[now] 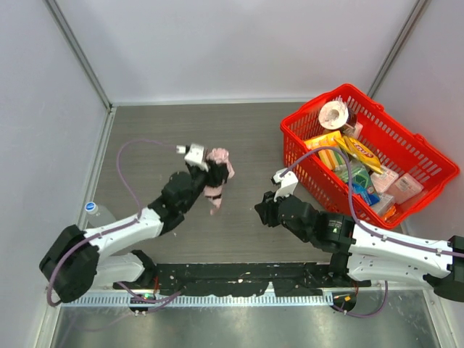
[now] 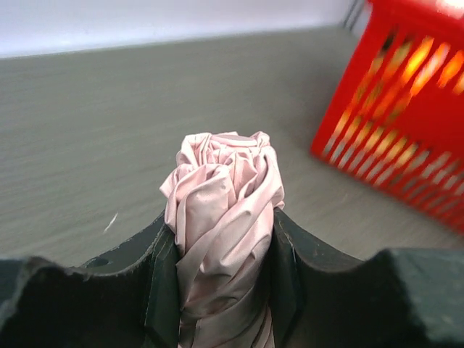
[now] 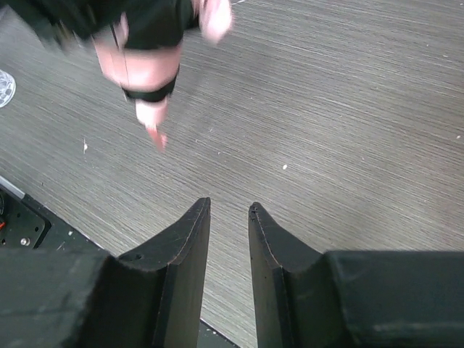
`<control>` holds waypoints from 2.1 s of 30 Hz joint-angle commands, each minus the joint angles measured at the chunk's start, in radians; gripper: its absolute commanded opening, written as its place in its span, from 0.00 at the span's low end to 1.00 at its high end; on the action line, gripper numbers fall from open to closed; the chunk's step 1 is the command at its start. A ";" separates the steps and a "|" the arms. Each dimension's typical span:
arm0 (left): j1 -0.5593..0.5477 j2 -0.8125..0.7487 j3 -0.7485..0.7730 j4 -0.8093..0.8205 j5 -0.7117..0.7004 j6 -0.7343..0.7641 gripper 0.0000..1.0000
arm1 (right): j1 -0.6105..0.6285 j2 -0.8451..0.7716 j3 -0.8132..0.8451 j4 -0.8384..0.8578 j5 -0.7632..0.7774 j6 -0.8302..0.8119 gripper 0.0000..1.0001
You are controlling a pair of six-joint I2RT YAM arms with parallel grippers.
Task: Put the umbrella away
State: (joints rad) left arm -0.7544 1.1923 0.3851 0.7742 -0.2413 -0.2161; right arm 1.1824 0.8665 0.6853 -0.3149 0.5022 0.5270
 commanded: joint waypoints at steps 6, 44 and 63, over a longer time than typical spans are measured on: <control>0.052 0.183 0.659 -1.189 -0.031 -0.342 0.04 | -0.003 -0.058 0.040 0.000 -0.001 0.037 0.33; 0.109 -0.308 0.755 -1.411 0.048 -0.287 1.00 | -0.018 0.287 0.158 0.074 -0.165 0.103 0.46; 0.110 -0.720 0.715 -1.524 -0.009 -0.292 1.00 | -0.053 0.644 0.331 0.110 -0.196 0.305 0.81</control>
State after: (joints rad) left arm -0.6472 0.4831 1.1049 -0.7395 -0.2508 -0.5144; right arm 1.1469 1.3987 0.9184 -0.2073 0.2657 0.7006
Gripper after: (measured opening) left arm 0.994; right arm 0.800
